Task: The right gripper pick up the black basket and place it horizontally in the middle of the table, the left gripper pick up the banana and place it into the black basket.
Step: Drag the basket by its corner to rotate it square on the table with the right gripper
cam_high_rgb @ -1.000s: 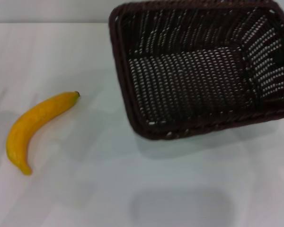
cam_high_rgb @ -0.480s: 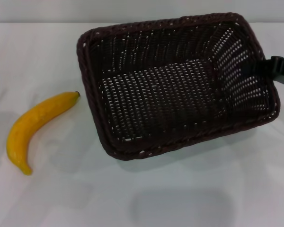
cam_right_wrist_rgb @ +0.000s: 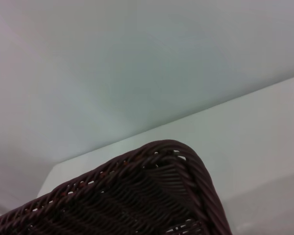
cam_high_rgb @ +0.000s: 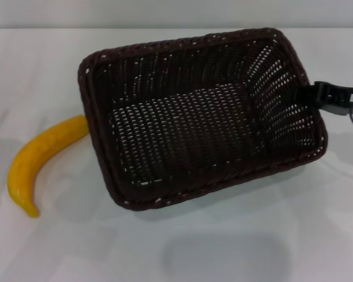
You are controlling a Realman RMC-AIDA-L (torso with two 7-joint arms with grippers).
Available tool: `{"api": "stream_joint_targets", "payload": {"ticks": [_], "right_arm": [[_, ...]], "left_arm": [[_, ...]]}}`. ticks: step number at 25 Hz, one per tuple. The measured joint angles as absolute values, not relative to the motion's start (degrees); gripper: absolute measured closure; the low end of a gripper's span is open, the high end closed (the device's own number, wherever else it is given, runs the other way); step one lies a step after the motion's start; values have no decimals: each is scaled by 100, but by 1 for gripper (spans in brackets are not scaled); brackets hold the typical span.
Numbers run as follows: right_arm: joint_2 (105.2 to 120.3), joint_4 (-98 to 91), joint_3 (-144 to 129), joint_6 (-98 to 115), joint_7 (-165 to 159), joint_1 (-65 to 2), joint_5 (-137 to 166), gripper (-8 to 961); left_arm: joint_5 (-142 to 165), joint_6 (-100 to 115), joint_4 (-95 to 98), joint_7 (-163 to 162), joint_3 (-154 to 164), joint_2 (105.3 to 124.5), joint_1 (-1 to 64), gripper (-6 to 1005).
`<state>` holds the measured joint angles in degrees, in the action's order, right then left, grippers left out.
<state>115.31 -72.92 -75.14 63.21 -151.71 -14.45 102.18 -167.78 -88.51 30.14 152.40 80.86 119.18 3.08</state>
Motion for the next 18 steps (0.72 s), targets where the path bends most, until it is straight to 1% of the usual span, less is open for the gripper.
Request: {"api": "stream_joint_targets", "payload": {"ticks": [18], "right_arm": [[11529, -7366, -7675, 6037, -15168, -1371, 10225, 807]], "left_arm": [[-16778, -8878, 3015, 15190, 8085, 11918, 296, 128]]}}
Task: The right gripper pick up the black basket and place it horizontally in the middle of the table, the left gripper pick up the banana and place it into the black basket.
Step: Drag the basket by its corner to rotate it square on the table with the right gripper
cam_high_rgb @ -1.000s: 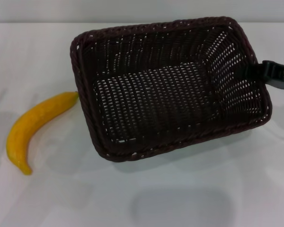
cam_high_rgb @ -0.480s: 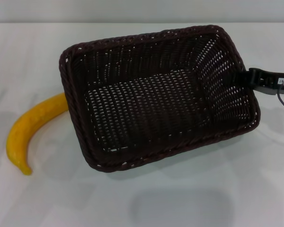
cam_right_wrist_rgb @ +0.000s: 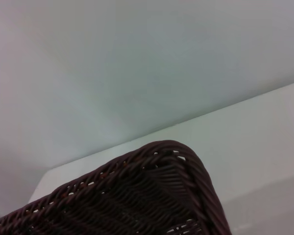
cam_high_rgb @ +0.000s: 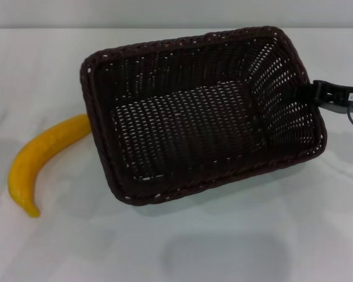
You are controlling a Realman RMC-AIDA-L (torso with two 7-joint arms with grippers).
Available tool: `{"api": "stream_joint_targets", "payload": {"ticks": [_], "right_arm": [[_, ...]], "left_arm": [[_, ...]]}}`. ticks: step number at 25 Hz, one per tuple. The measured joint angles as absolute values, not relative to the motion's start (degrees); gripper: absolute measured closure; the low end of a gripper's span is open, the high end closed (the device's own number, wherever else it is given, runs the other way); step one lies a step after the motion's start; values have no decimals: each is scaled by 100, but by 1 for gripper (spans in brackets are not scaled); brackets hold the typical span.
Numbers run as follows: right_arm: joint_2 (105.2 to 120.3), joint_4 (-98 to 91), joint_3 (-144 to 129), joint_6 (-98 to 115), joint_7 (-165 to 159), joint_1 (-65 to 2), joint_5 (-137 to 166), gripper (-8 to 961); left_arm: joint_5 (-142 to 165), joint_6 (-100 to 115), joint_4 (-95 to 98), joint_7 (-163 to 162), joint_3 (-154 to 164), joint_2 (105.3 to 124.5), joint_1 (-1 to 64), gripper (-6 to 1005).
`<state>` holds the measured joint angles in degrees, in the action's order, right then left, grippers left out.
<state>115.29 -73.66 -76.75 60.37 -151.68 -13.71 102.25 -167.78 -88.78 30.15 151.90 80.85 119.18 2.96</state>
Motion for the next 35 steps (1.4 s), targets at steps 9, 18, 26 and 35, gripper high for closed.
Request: {"api": "stream_joint_targets", "payload": {"ticks": [9, 18, 26, 35], "right_arm": [[11522, -7361, -7717, 5752, -15203, -1345, 10345, 768], [11522, -7372, -7688, 5700, -15185, -1344, 10376, 724], [11511, -7351, -7662, 5652, -15167, -1367, 10371, 685], [11497, -7371, -7600, 5702, -15006, -1389, 10322, 641]], "left_arm": [[-16778, -8866, 3014, 15187, 8086, 11918, 308, 130], [-16773, -8859, 3014, 15178, 8027, 11918, 332, 131], [-16769, -8850, 3015, 15178, 8023, 11918, 353, 133], [-16769, -8808, 3008, 15179, 8024, 11918, 351, 133]]}}
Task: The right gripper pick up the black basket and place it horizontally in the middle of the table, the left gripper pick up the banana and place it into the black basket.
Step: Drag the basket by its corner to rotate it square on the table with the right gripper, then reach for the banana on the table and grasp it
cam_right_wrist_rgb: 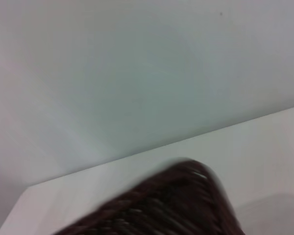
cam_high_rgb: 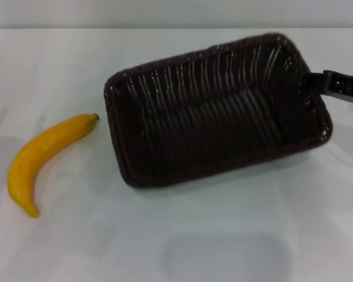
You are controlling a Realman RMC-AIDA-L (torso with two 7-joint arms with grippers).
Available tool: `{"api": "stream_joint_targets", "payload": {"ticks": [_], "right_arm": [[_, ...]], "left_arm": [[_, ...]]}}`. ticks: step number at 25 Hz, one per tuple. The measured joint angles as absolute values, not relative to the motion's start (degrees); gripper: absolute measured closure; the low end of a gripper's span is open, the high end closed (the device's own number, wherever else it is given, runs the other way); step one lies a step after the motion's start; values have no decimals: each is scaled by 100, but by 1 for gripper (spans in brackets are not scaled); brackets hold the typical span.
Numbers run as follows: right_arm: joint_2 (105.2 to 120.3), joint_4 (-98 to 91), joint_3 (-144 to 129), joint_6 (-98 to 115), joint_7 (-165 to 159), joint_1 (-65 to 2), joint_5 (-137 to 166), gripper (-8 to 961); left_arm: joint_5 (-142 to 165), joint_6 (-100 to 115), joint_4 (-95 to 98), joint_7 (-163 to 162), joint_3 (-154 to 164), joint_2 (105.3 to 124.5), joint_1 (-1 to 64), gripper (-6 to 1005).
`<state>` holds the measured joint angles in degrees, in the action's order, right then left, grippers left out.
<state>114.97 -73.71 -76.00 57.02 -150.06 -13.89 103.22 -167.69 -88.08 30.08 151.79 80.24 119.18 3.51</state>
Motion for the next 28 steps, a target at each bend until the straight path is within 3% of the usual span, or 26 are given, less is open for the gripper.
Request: {"api": "stream_joint_targets", "payload": {"ticks": [15, 28], "right_arm": [[11504, -7569, -7134, 5546, -13923, -1302, 9871, 269], [11513, -6765, -7381, 3297, -10999, -1386, 8729, 202]], "left_arm": [[-16770, -8780, 3004, 15179, 7950, 11918, 320, 133], [-16769, -8611, 2961, 15179, 7973, 11928, 419, 133]]}}
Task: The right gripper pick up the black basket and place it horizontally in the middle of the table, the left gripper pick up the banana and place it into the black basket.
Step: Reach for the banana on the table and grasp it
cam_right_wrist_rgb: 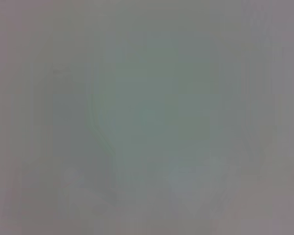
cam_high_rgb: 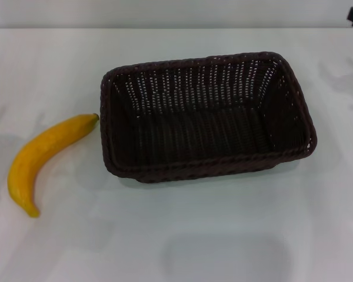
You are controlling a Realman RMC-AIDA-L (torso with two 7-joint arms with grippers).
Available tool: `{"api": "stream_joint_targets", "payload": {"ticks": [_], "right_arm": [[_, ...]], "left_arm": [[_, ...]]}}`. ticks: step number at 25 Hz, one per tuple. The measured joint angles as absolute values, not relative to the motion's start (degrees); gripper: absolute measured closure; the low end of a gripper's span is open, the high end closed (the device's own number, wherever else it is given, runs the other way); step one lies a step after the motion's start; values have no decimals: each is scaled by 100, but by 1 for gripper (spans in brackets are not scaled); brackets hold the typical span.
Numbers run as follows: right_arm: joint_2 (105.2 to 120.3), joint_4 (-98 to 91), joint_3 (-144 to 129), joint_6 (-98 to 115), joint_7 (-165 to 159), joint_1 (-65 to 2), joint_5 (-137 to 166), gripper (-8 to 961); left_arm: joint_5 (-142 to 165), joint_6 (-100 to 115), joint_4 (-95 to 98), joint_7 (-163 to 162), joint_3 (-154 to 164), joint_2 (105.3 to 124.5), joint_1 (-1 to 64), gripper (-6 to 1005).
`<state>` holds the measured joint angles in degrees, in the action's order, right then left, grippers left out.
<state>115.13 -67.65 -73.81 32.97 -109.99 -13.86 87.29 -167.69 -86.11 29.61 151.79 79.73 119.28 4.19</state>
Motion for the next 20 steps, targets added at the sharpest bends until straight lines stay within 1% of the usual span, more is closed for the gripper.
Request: {"api": "stream_joint_targets", "payload": {"ticks": [6, 10, 14, 20], "right_arm": [[11513, -6251, -7323, 2702, -8893, -1430, 6930, 201], [11517, -5800, -6998, 2684, -7844, -1487, 6111, 200], [11519, -5298, -6469, 3081, -6647, -1501, 5164, 200], [11522, -4052, -5885, 4115, -4344, -1567, 2820, 202]], "left_arm": [[-16769, -8538, 3001, 15105, 7981, 11934, 440, 133], [-16769, -8500, 3004, 15065, 7980, 11935, 456, 133], [-16769, -8464, 3005, 14966, 7980, 11936, 489, 133], [-16769, -8433, 3006, 14960, 7993, 11946, 517, 132]]}}
